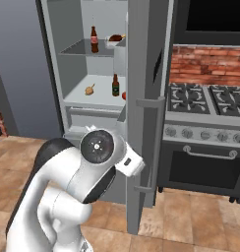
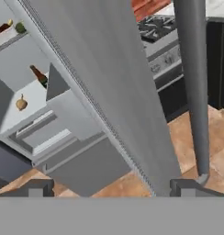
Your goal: Place the tupperware on the top shelf of the fridge. Make space for the tupperware among the existing items by rearranging them on the shelves if needed. Close the fridge door when finished.
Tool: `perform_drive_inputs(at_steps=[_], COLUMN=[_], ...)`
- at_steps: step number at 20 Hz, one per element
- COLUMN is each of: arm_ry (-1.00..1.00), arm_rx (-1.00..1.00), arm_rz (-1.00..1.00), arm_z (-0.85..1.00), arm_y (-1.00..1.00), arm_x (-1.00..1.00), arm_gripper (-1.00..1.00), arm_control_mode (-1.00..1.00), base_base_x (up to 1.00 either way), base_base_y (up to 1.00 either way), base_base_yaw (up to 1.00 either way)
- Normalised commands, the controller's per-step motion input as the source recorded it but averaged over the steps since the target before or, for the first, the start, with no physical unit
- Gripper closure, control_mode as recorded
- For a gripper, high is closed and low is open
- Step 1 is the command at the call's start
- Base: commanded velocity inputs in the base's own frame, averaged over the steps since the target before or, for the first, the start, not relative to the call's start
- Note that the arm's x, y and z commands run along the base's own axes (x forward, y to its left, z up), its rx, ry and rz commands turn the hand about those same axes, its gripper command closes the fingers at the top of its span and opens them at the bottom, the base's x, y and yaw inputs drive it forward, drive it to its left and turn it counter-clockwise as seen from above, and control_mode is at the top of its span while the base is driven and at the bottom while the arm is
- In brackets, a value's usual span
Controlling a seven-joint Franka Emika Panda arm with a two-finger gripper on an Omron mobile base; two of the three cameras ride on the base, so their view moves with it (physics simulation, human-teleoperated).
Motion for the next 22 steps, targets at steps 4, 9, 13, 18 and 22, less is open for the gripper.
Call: perform_drive_inputs(at_steps=[4, 9, 13, 18, 22], arm_ry=[0.00, 0.02, 0.02, 0.01, 0.00], arm_rx=[0.34, 0.34, 0.29, 0.24, 0.23], arm_rz=[0.00, 0.00, -0.01, -0.03, 0.00], arm_z=[0.04, -0.03, -0.14, -0.26, -0.29], arm_y=[-1.00, -1.00, -1.00, -0.84, -0.54], arm_x=[0.00, 0.18, 0.27, 0.41, 0.41], arm_gripper=[-1.00, -1.00, -1.00, -1.00, -1.00], arm_control_mode=[-1.00, -1.00, -1.00, -1.00, -1.00], base_base_x=[0.00, 0.00, 0.00, 0.00, 0.00], base_base_y=[0.00, 0.00, 0.00, 0.00, 0.00], base_base_yaw=[0.00, 0.00, 0.00, 0.00, 0.00])
